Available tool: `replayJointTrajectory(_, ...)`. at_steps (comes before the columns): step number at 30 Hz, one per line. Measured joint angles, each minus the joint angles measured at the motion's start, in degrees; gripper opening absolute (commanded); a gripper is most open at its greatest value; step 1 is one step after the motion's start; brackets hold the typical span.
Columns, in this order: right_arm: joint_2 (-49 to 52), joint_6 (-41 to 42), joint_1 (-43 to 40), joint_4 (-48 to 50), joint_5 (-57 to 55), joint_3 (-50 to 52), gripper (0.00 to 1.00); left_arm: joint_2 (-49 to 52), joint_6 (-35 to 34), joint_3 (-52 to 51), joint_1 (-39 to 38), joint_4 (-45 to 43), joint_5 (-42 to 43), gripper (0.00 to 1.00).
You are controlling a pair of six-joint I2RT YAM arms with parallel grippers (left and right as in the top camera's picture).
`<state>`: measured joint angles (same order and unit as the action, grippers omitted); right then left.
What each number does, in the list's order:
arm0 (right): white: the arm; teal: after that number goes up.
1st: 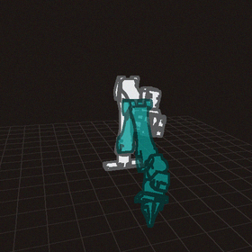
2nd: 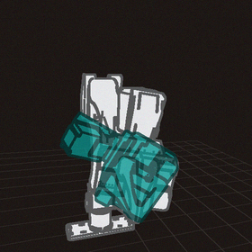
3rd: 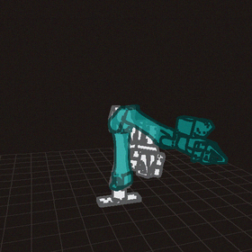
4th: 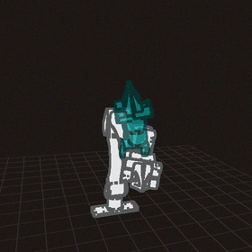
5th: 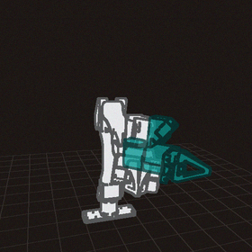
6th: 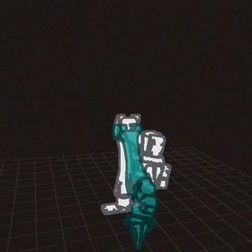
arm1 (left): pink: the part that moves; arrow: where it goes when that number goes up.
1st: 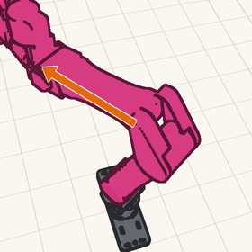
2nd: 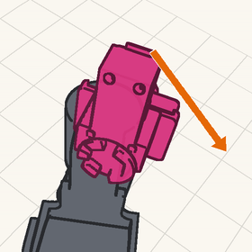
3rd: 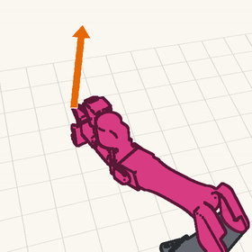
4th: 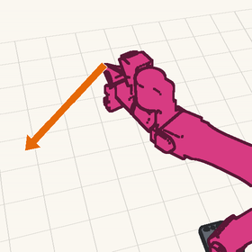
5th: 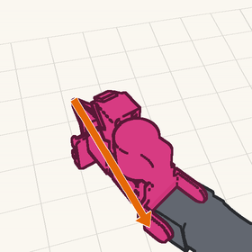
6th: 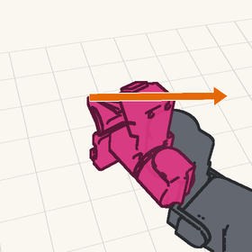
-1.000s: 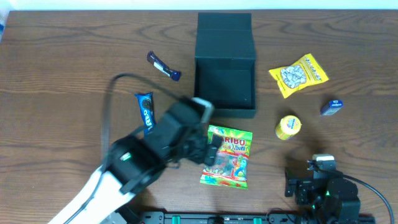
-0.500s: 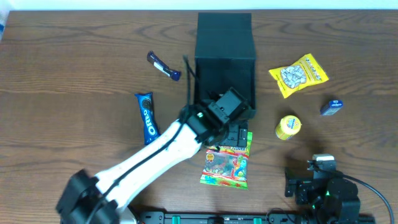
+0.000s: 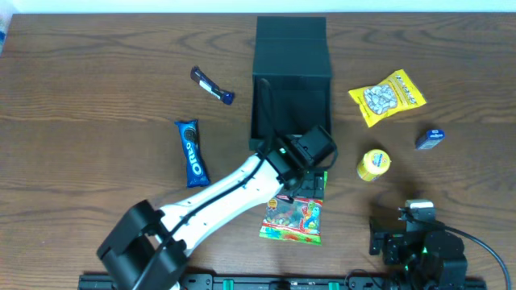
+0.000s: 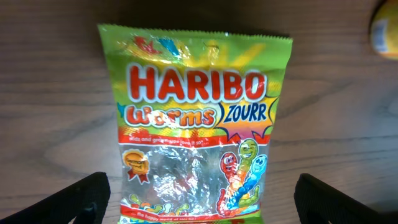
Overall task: Pack container
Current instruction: 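Reach the left gripper forward to the Haribo gummy bag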
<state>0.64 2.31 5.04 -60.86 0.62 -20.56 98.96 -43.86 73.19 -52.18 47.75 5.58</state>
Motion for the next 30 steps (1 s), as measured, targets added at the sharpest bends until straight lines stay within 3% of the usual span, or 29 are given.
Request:
replayJointTrajectory(10, 0.0, 0.0, 0.0, 0.0, 0.0, 0.0, 0.99, 8.0, -3.3, 0.1, -1.9, 0.1, 0.5, 0.96)
replayJointTrajectory(30, 0.0, 0.0, 0.0, 0.0, 0.0, 0.0, 0.99, 13.2, -4.2, 1.0, -2.3, -0.2, 0.4, 0.96)
